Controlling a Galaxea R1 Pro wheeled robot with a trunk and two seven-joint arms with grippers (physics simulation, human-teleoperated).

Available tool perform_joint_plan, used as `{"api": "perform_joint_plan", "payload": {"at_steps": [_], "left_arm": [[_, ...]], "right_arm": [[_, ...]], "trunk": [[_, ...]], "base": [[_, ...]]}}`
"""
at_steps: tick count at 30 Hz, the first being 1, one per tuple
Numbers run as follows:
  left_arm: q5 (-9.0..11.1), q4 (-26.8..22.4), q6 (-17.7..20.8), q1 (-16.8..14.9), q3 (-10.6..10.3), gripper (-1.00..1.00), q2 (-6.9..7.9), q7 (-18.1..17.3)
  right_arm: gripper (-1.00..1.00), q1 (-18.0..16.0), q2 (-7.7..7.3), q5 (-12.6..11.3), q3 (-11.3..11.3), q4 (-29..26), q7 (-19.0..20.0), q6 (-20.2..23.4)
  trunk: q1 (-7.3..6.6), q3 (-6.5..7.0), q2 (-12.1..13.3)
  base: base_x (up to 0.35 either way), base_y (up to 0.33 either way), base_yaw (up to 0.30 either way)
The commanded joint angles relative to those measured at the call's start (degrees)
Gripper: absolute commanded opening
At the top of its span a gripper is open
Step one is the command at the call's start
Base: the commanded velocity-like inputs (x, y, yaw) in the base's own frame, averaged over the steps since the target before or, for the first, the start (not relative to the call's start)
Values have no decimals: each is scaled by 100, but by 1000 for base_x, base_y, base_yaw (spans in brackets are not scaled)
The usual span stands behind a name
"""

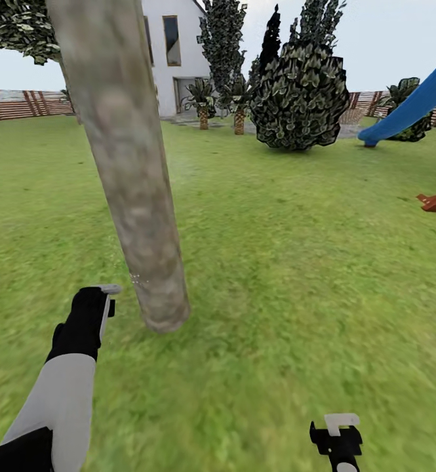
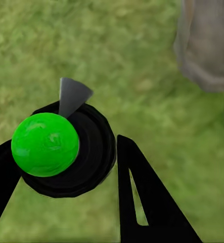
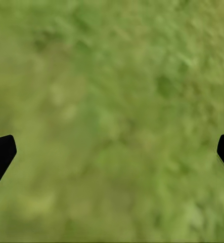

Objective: In the garden, pick up the pesticide atomizer on the floor and spray pesticide onto both trees until each tree trunk is fully covered.

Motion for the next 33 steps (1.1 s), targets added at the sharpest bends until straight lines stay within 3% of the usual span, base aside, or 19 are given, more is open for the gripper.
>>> {"api": "perform_joint_plan", "payload": {"at_steps": [1,6,17,25,33], "left_arm": [[49,-9,16,-9,8,-100,-9,54],[41,-14,25,-21,-204,-100,8,70],[39,-18,26,-55,-218,-100,12,82],[33,-36,26,-69,-210,-100,22,89],[38,-137,26,-53,-218,-100,12,89]], "right_arm": [[100,-6,0,63,-45,15,-17,-24],[100,-6,-7,67,-45,16,-16,-24],[100,-6,-1,62,-45,8,-17,-24],[100,-6,0,60,-45,8,-17,-24],[100,-6,0,65,-45,8,-17,-24]], "trunk": [[1,-5,-2],[1,-5,-2],[1,-5,-2],[1,-5,-2],[1,-5,-2]], "base": [[141,-239,7],[112,-249,1],[-80,-276,10],[-27,-273,246],[298,-64,273]]}}
